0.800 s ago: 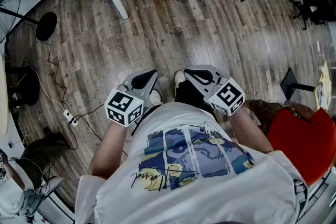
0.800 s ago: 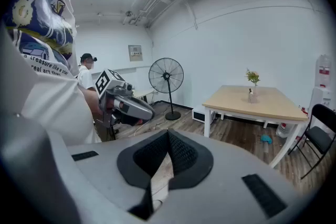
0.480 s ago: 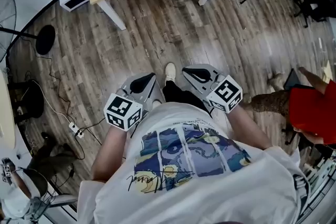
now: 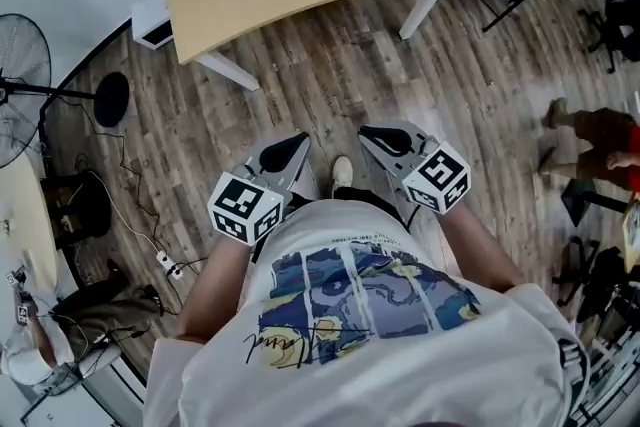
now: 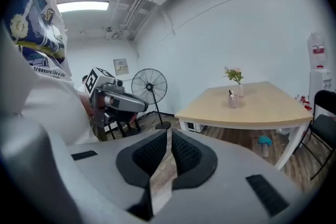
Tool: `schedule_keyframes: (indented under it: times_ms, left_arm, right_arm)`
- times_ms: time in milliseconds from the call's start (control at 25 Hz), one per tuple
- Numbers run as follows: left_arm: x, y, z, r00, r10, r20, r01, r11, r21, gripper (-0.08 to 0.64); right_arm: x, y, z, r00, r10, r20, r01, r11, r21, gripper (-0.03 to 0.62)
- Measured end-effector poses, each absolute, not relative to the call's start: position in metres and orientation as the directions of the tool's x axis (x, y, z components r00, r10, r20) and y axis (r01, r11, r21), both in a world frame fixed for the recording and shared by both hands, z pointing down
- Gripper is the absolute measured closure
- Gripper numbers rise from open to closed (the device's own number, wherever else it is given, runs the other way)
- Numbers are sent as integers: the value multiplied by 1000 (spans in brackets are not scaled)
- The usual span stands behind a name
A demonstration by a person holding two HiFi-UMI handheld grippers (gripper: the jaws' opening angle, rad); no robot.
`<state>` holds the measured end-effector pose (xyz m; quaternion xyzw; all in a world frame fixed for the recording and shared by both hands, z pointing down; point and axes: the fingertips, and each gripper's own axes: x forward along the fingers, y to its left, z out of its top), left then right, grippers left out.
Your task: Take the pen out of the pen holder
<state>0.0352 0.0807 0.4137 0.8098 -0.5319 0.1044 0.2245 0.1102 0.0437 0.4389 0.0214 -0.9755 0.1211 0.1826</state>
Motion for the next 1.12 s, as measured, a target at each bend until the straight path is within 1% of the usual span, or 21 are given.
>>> schedule_keyframes:
  times_ms: [80,160,400,560,840,1120]
  left_arm:
    - [33,59,413,411,-813,412,-910,-337,242,552]
    - [33,41,414,414,-808,419,-909,-341,240,551]
    - [6,-25,414,419,-804,422,-907,-352,231,509]
    - [-29,-82,414,414,-821,393,-909,-350,226,509]
    - [-114,-190,422,414,-829,376,-909,-362,205,509]
    - [-211,-291,446,375,-850,370,-917,-284,279,501]
  right_arm:
    - [109,25,440,-936,-16,351,-106,966,-237,577]
    - [111,8,441,-936,-41,348,-128,964,-232,541]
    - [115,-39,442,-926,-142,350,-223,953,-203,540]
    - [117,-69,449,-900,-224,373,-313,929,-197,540]
    - [110,-136,446,-822,-390,414,-495,849,-185,540]
    - [76,-185,444,-764,-460,453,-584,792,-180,537]
